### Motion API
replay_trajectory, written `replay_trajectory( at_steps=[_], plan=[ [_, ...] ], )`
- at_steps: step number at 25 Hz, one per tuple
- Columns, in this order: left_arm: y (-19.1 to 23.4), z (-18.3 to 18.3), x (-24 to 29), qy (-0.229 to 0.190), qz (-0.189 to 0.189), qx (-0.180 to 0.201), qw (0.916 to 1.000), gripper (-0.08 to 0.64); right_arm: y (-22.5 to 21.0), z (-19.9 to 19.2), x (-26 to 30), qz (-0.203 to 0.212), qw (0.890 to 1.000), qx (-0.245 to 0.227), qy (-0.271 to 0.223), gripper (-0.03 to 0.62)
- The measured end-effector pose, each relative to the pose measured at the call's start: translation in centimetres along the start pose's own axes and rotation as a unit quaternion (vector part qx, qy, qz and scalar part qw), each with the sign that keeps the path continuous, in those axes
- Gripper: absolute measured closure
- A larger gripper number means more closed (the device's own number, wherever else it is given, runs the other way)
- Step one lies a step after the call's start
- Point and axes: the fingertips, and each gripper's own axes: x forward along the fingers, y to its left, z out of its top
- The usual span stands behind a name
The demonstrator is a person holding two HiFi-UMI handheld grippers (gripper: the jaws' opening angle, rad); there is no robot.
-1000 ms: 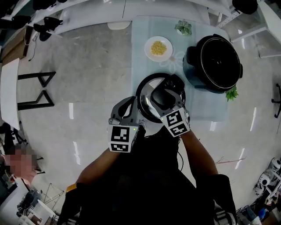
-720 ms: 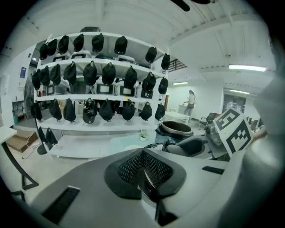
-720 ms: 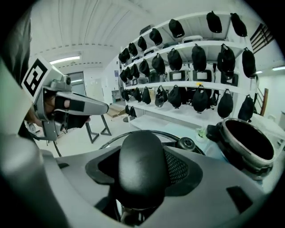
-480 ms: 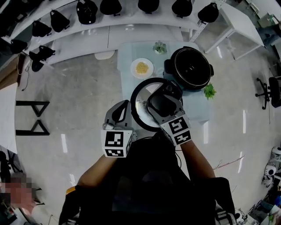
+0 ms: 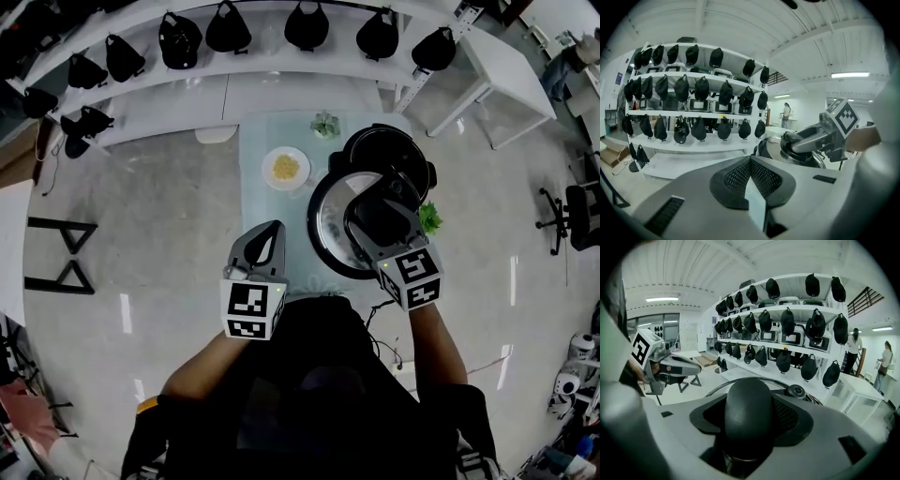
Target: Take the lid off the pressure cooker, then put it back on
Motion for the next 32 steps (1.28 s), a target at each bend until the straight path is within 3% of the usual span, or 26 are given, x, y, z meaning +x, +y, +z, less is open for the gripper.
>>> replay_trajectory(
  at_steps=[7, 14, 32],
  plan=[
    [-4.2, 1.7, 4.6, 0.025, 0.022, 0.003, 0.9995, 0.554, -8.3, 0.1, 0.3, 0.049, 0.997, -0.056, 0.000, 0.302],
    [-5.8, 2.8, 7.1, 0.053, 0.061, -0.001, 0.9967, 0.552, -12.8, -0.1, 3.0, 0.108, 0.990, -0.092, 0.003, 0.302],
    [-6.8, 3.1, 9.8, 0.054, 0.126, -0.025, 0.9902, 0.552, -16.3, -2.1, 7.6, 0.177, 0.979, -0.096, 0.018, 0.302]
  ],
)
